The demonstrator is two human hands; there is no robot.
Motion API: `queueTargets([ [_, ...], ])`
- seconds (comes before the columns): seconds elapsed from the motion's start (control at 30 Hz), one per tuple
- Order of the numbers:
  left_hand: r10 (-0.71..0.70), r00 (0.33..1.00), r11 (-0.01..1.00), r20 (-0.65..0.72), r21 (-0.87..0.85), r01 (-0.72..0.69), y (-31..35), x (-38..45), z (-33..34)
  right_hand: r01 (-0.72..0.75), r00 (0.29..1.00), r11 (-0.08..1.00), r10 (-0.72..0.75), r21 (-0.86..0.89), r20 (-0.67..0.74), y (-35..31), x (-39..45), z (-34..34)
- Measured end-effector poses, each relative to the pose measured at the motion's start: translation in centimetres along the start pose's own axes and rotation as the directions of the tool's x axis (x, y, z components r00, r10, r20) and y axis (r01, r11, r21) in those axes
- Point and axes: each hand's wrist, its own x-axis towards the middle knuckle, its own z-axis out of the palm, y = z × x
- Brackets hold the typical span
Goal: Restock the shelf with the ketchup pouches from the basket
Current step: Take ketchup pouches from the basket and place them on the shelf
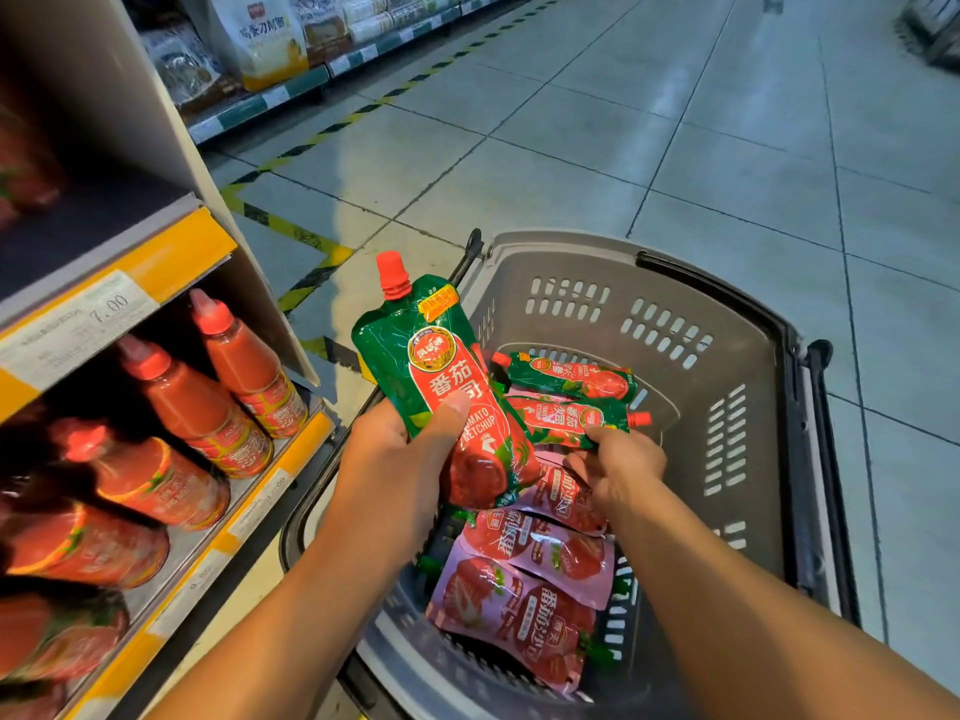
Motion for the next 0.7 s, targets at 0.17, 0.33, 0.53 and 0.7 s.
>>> queueTargets([
  [0.17, 0.000, 1.000, 1.000, 0.003, 0.007, 0.000, 0.4, -0.3, 0.2, 0.141, 0.980, 0.990, -0.141, 0.010, 0.141, -0.7, -1.1, 1.0],
  [0.33, -0.002, 1.000, 1.000, -0.017, 0.026, 0.002, 0.3, -0.2, 0.2, 0.313, 0.902, 0.949, -0.309, 0.037, 0.301, -1.3, -3.1, 1.8],
  [0.53, 0.042, 0.999, 0.999, 0.023, -0.022, -0.041, 0.6, -0.5, 0.3, 0.709, 0.675, 0.680, -0.575, -0.189, 0.461, -1.8, -4.7, 1.6],
  [0.7, 0.094, 0.995, 0.971, 0.027, -0.225, -0.086, 1.1, -1.1, -0.6, 0.693, 0.647, 0.713, -0.554, -0.103, 0.523, -2.4, -6.8, 2.0],
])
